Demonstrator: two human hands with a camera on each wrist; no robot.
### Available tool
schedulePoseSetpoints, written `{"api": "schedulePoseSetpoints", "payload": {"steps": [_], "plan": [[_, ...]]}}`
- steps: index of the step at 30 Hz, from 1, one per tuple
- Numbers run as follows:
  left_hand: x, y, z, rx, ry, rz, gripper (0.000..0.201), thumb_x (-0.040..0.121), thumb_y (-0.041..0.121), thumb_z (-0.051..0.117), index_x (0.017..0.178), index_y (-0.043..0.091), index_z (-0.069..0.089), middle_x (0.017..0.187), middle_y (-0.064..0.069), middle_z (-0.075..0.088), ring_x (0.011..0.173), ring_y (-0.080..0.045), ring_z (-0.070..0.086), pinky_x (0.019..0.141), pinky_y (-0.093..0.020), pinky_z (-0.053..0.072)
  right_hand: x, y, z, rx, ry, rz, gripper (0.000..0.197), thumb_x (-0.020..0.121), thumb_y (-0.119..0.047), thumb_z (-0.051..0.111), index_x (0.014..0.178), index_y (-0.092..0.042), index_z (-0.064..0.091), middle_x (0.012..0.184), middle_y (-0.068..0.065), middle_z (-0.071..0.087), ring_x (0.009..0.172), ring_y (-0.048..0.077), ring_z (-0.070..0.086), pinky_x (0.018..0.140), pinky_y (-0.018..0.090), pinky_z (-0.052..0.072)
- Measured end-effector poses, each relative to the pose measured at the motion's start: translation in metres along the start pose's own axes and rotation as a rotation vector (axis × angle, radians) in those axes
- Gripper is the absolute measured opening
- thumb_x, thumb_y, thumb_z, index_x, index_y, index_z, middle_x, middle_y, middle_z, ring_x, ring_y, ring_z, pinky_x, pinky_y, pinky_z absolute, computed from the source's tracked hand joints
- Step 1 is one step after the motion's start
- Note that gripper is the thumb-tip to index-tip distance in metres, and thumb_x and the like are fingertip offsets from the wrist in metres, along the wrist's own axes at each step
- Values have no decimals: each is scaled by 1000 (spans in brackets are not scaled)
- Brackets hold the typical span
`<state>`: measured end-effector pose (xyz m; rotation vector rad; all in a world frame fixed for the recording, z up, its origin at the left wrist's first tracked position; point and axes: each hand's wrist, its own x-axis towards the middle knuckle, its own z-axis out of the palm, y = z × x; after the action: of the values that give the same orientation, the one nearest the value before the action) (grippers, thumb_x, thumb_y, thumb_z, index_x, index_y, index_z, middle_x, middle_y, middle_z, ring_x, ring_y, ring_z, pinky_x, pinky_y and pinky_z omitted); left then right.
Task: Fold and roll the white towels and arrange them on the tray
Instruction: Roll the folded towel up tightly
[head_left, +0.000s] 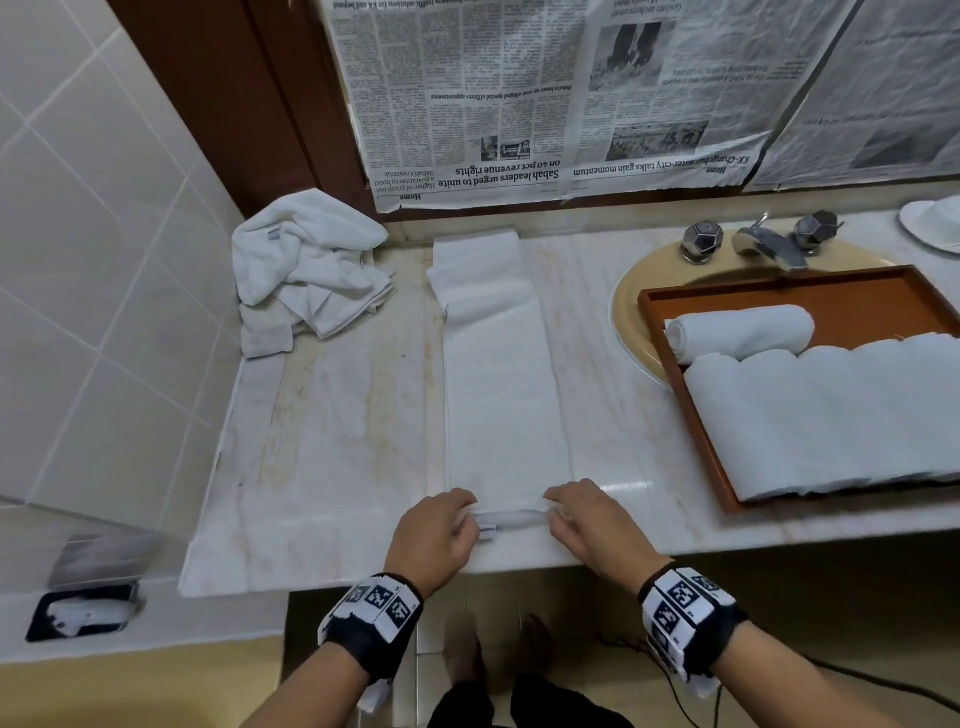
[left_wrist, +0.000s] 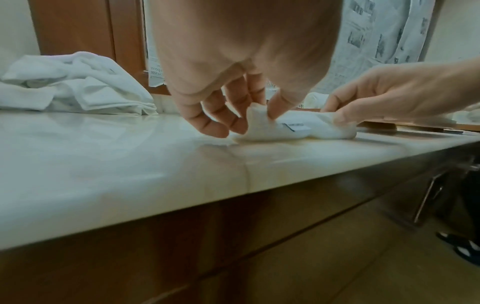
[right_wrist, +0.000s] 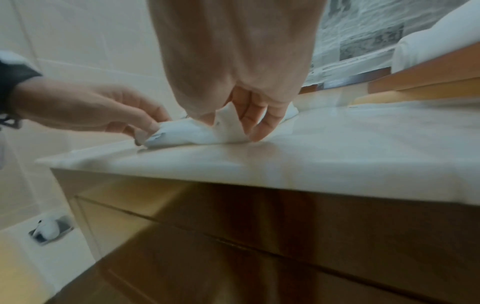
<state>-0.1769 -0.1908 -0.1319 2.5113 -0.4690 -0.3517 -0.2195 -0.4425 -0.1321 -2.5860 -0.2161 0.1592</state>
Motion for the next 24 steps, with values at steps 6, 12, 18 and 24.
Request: {"api": "schedulePoseSetpoints", "payload": {"steps": [6, 12, 18, 24], "plan": [[8, 0, -4, -173, -17, -127, 11, 95, 40, 62, 99, 30, 61, 80, 11, 65, 77, 0, 60, 69, -22, 45, 5, 12, -9, 263, 1, 127, 17, 99, -27, 58, 113, -21, 64, 100, -7, 61, 87, 4, 58, 82, 22, 46], [10, 13, 7, -137, 62, -64, 8, 94, 26, 62, 99, 20, 58, 98, 5, 52, 83, -14, 54, 72, -28, 41, 7, 2, 6, -83, 60, 11, 28, 82, -6, 71, 100, -24, 59, 101, 0, 49, 60, 16, 46, 48, 31, 46], [0, 10, 21, 121, 67, 91, 36, 69, -2, 78, 85, 28, 66, 96, 11, 54, 81, -15, 47, 51, -22, 35, 0, 1, 3, -224, 114, -175, 23, 69, -1, 68, 87, -16, 68, 89, 1, 58, 72, 20, 55, 47, 30, 45], [-8, 8, 14, 101, 21, 158, 24, 85, 33, 52, 100, 24, 69, 101, 10, 59, 88, -14, 55, 61, -29, 52, -9, 1, -2, -366, 6, -209, 25, 76, -35, 57, 92, -17, 65, 96, 0, 59, 83, 21, 54, 66, 33, 45]]}}
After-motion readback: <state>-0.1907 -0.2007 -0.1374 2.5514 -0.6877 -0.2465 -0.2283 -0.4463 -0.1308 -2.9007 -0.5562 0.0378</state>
